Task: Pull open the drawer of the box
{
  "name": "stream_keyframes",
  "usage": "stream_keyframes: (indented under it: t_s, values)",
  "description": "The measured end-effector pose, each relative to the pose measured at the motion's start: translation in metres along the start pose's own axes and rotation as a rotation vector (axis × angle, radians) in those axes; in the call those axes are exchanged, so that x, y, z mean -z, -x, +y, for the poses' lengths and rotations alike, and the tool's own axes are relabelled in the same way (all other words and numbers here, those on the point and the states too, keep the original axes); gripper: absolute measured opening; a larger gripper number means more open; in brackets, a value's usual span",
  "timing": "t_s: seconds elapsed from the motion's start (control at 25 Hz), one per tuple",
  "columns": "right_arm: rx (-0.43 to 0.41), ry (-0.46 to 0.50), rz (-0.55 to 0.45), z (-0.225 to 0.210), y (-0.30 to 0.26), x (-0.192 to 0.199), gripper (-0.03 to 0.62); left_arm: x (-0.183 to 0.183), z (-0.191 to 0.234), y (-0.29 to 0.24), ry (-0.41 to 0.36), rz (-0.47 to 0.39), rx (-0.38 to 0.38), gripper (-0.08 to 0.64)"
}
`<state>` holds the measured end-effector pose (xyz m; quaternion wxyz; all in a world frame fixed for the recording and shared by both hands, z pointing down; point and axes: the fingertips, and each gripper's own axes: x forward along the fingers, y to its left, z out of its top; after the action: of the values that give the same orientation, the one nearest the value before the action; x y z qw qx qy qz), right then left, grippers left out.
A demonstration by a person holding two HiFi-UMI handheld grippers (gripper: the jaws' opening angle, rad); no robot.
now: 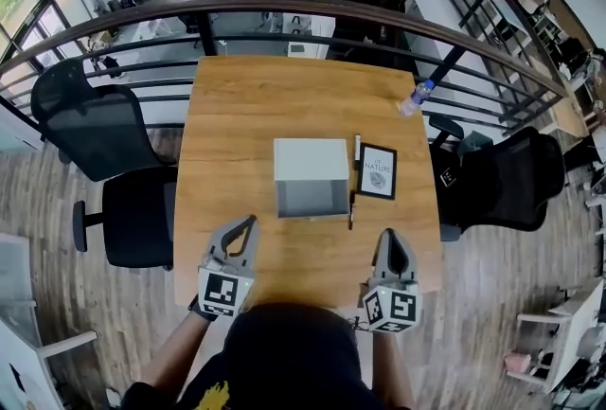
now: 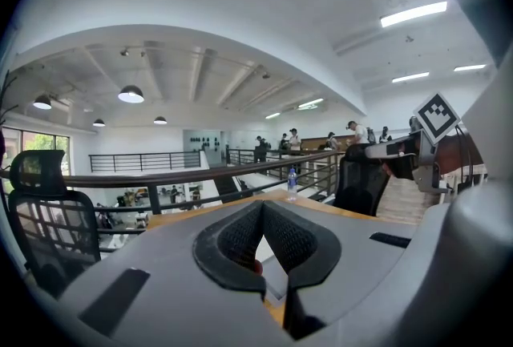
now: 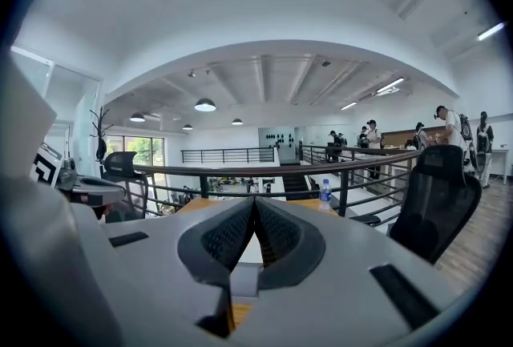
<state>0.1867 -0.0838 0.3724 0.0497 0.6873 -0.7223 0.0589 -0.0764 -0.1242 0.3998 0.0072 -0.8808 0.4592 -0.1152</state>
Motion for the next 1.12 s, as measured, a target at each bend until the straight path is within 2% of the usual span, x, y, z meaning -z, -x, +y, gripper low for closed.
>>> stream_keyframes:
  t_s: [0.36, 1.12]
  values:
    - [-0.016, -0.006, -0.006, 0.003, -0.004, -0.004, -0.006, -0.007, 0.001, -0.004, -0.001, -0.017, -0.003, 0.017]
    - [-0.035, -0.007, 0.03, 0.005, 0.003, 0.011, -0.006, 0.007, -0.014, 0.001, 0.021, 0.018, 0.012, 0.017]
